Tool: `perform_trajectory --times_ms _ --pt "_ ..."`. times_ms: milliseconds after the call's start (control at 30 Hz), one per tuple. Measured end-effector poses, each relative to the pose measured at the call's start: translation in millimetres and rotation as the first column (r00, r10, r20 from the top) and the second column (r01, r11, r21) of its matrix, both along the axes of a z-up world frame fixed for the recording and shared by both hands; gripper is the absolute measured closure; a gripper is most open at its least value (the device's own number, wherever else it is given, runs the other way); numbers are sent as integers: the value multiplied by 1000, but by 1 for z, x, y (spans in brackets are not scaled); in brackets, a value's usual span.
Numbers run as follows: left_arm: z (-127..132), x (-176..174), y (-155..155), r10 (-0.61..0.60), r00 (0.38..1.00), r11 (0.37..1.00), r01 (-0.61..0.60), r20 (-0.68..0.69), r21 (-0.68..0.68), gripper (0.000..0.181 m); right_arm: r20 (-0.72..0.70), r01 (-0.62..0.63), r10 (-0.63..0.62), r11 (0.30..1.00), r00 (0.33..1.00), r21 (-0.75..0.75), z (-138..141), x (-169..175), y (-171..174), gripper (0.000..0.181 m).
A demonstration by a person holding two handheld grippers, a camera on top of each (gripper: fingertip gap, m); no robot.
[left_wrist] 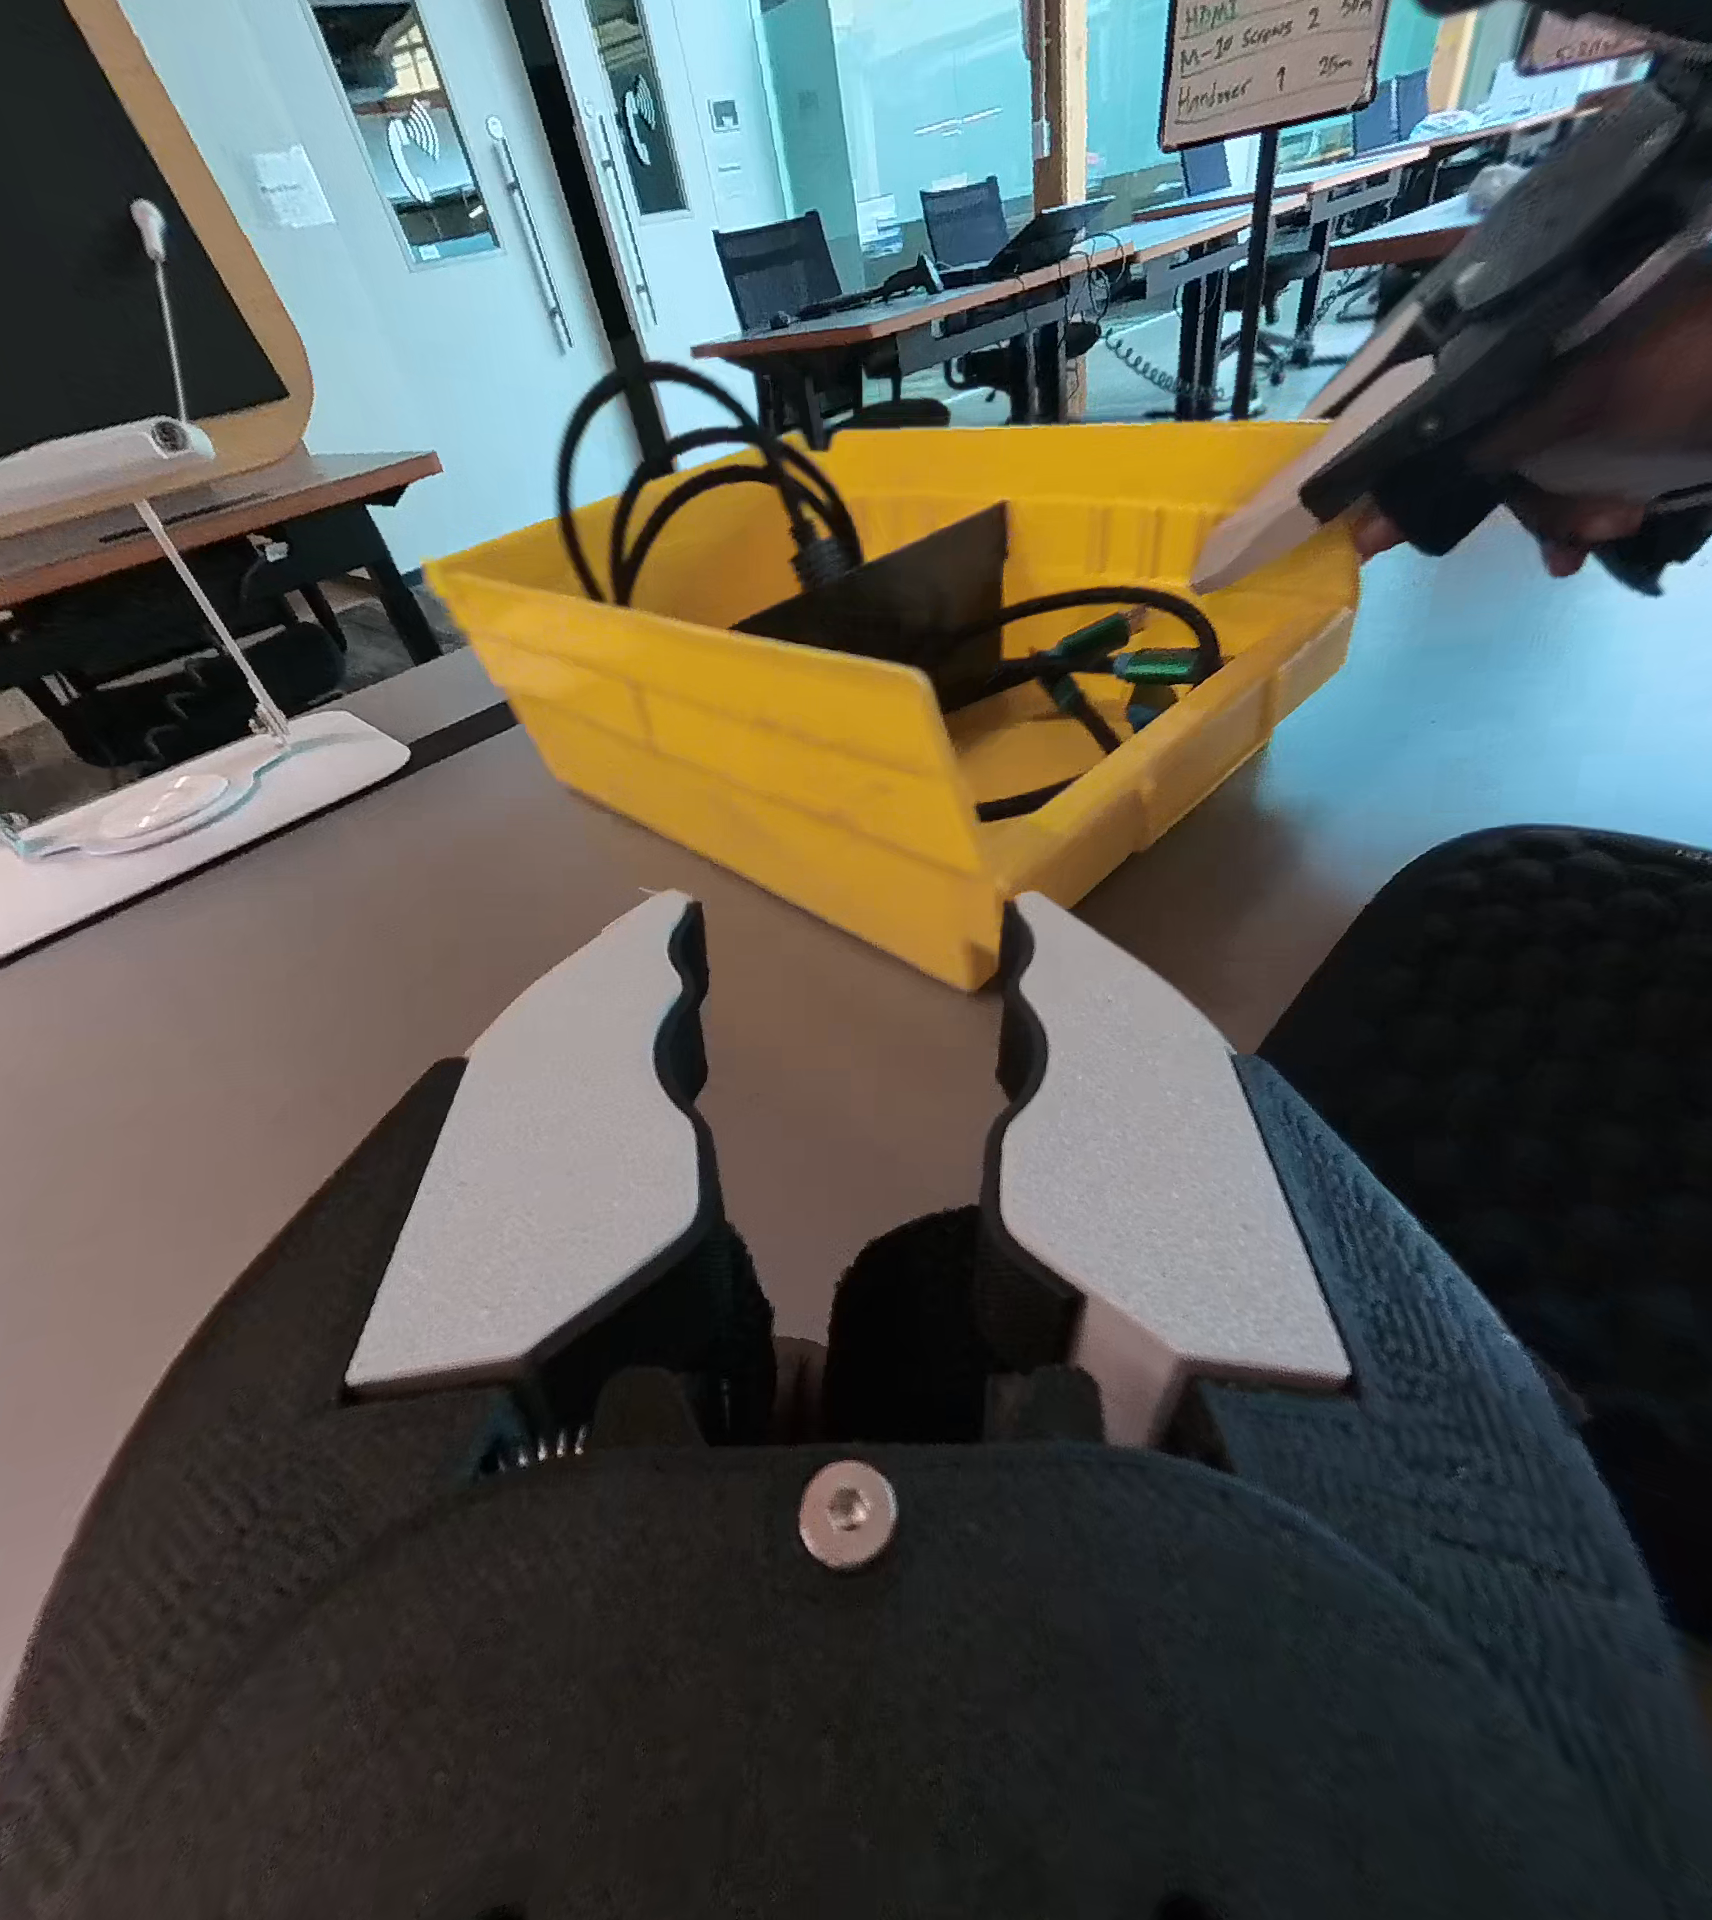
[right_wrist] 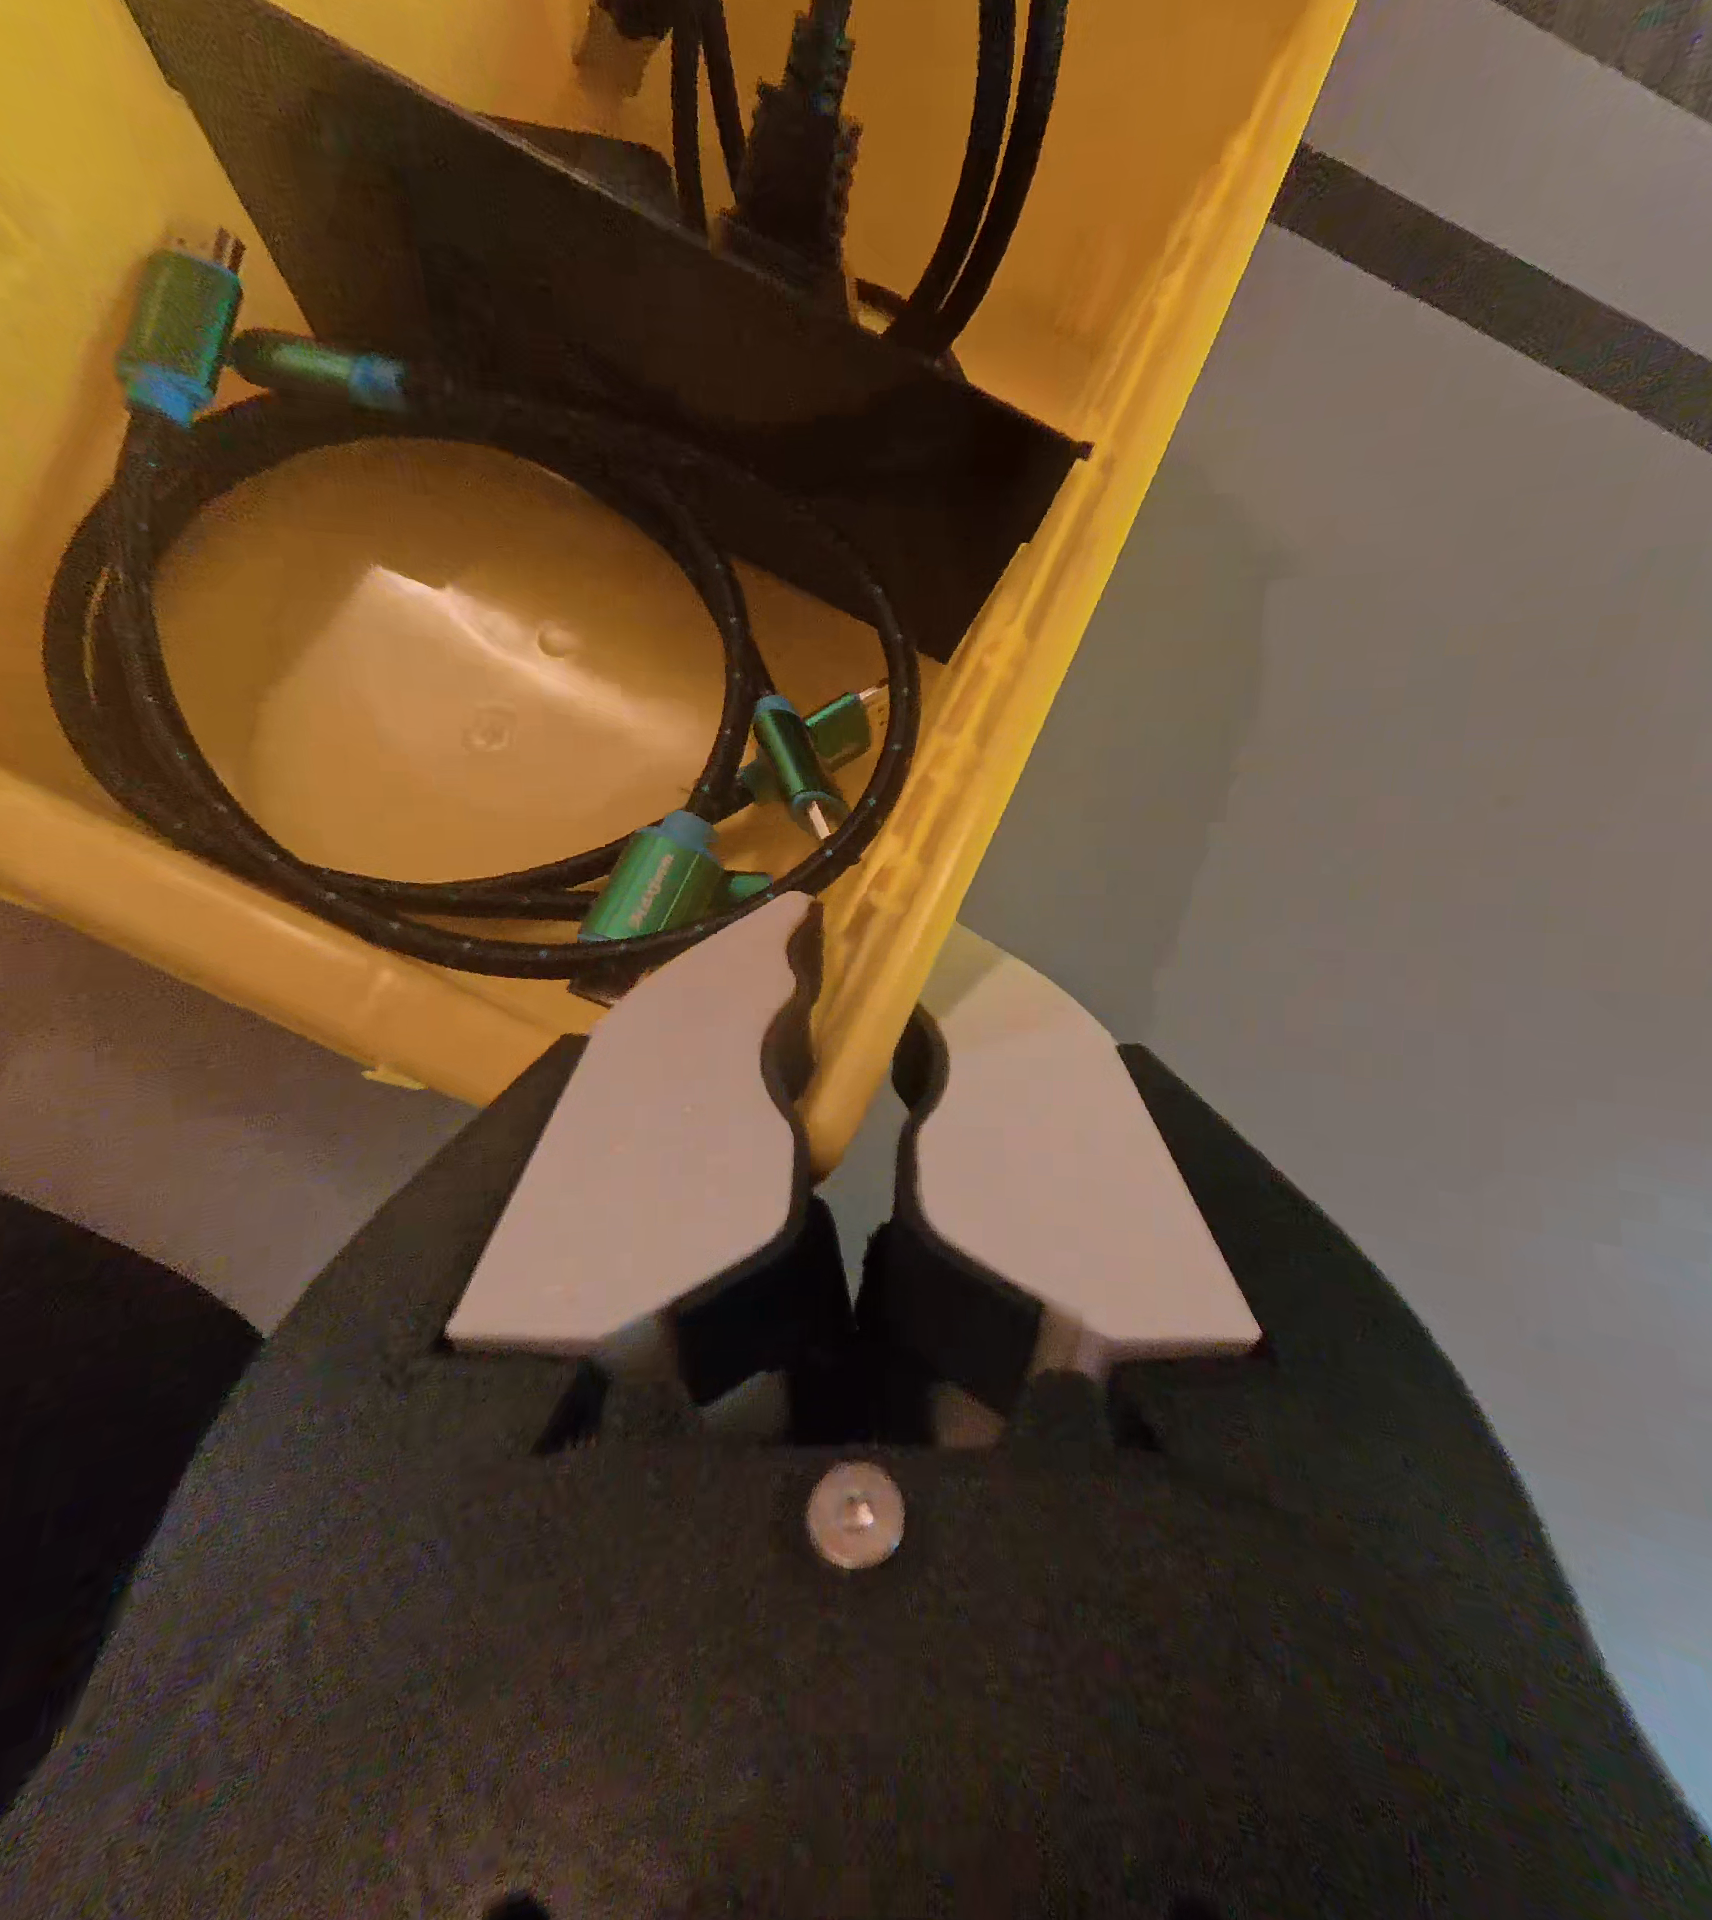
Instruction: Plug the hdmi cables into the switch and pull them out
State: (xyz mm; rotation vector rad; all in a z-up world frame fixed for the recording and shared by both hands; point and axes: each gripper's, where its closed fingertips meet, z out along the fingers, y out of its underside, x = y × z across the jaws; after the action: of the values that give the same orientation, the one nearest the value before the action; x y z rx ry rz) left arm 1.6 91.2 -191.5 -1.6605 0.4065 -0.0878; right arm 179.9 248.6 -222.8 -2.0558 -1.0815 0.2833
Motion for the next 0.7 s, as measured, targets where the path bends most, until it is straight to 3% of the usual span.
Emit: perform_trajectory --times_ms 167,267,367,500,633,700 --pt "1 0 -1 -1 1000 1000 1 -4 6 128 -64 -67 69 997 996 38 1 -59 -16 170" --pt "12 -15 -1 88 996 995 -88 20 45 127 -92 -38 47 995 995 93 -1 -85 -17 171" --pt "27 -39 -4 178 974 979 -190 144 76 127 -43 -71 77 989 996 126 -7 -104 -26 169" --pt "31 -72 -6 287 915 952 -305 285 19 125 -17 -157 161 977 987 146 -10 -134 -42 162" --pt "27 -97 -14 267 958 956 -251 100 -150 125 -38 -175 184 970 982 167 -9 -157 -45 161" --pt "57 -117 -31 244 967 967 -238 71 -90 134 -42 -183 193 967 980 176 -10 -165 -45 161"
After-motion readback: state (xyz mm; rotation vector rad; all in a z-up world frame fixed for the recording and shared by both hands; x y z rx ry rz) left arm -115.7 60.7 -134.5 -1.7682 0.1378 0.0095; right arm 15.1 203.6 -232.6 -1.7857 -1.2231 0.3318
